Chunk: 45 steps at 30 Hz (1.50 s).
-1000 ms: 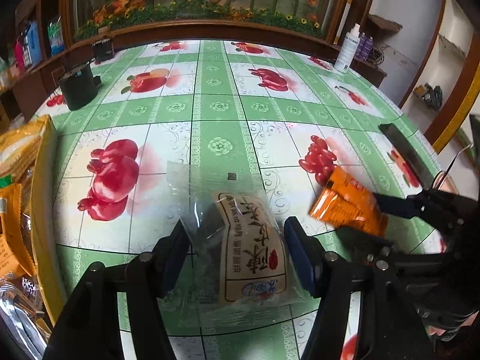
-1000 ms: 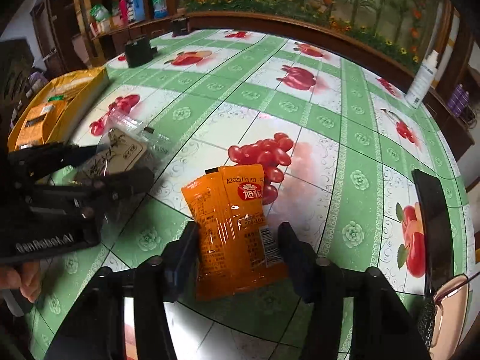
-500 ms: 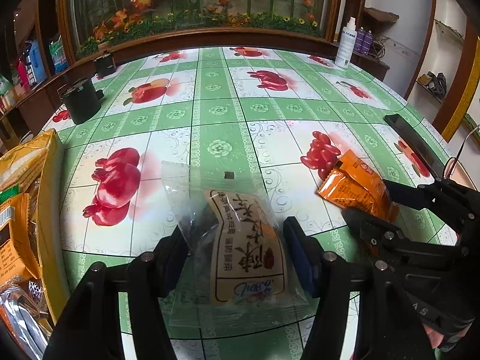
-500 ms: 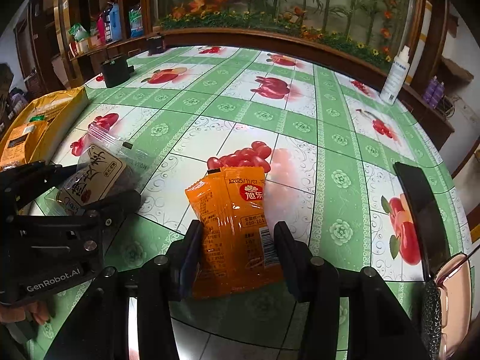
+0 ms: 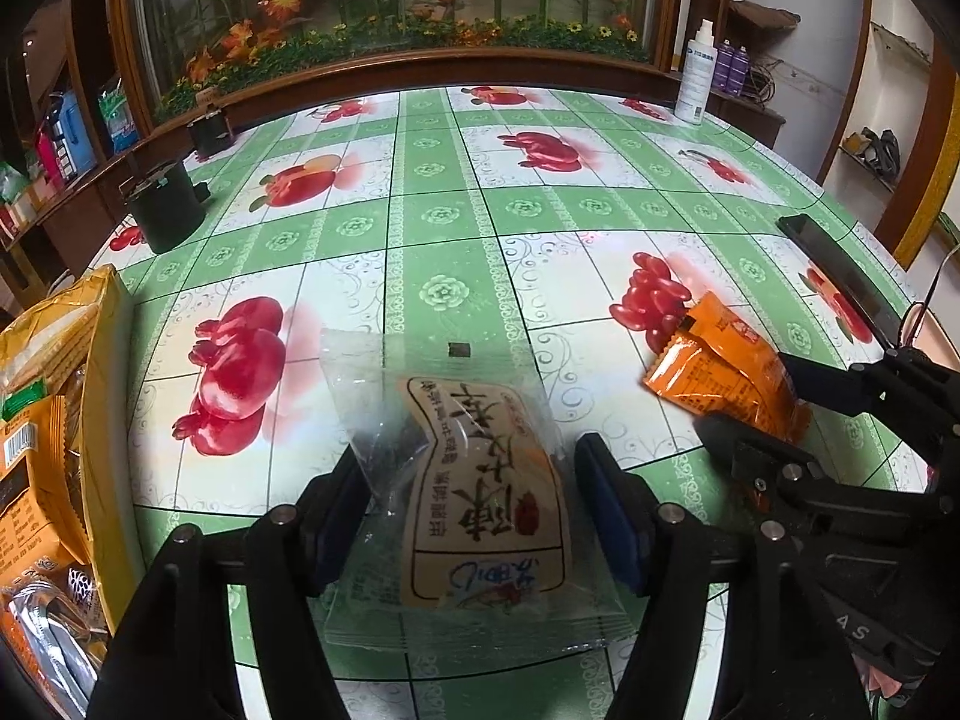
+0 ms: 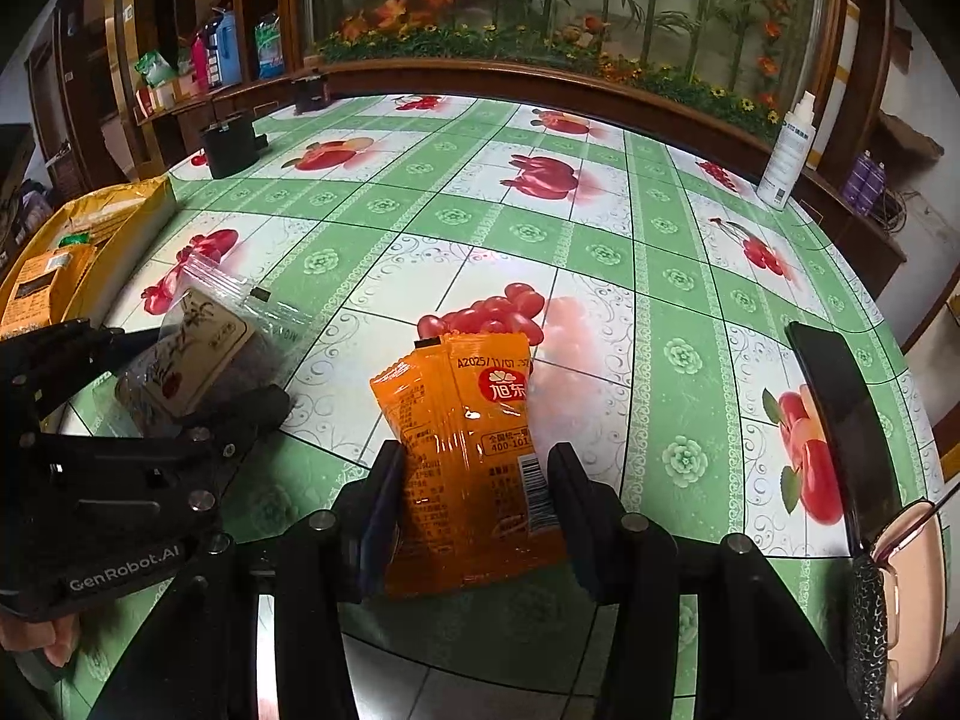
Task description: Organize snacks
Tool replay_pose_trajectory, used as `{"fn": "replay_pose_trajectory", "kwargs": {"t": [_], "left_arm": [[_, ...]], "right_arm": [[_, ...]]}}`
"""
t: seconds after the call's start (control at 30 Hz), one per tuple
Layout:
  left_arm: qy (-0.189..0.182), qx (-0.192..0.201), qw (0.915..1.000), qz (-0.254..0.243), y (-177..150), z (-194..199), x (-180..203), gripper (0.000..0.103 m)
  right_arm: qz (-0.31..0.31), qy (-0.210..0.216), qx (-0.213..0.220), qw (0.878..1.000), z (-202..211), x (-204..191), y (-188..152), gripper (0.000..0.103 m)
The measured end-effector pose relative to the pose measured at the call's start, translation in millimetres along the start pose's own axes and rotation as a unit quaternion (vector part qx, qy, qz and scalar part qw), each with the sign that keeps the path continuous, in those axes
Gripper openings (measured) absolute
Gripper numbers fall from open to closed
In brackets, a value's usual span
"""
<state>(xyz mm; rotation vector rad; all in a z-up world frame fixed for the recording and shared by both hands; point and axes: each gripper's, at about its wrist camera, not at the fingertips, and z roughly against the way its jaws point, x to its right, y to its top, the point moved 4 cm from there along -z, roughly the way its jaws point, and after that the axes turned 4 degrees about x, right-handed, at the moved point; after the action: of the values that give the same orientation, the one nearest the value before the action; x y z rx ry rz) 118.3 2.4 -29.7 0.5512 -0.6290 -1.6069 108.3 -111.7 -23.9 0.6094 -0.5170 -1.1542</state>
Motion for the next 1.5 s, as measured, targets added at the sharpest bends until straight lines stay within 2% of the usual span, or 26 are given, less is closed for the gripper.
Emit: {"fn": "replay_pose_trajectory", "kwargs": {"t": [0.17, 0.37, 0.7, 1.5], "left_arm": [[-0.001, 0.006, 1.0, -0.007, -1, 2, 2, 0.06], [0.001, 0.005, 0.9999, -0.009, -1, 3, 4, 0.06], [-0.004, 0.01, 0.9999, -0.008, 1, 7, 6, 0.06], [-0.01, 0.035, 0.9993, -0.005, 7, 16, 8, 0.06]], "right_arm": [[0.011, -0.013, 0.007, 1.0, 3, -3, -1, 0.052], [0.027, -0.053, 0.037, 0.998, 14, -4, 3, 0.049], [0.041, -0.092, 0.052, 0.994, 19, 2, 7, 0.049], [0.055, -0.126, 0.066, 0.988, 25, 4, 8, 0.049]]}}
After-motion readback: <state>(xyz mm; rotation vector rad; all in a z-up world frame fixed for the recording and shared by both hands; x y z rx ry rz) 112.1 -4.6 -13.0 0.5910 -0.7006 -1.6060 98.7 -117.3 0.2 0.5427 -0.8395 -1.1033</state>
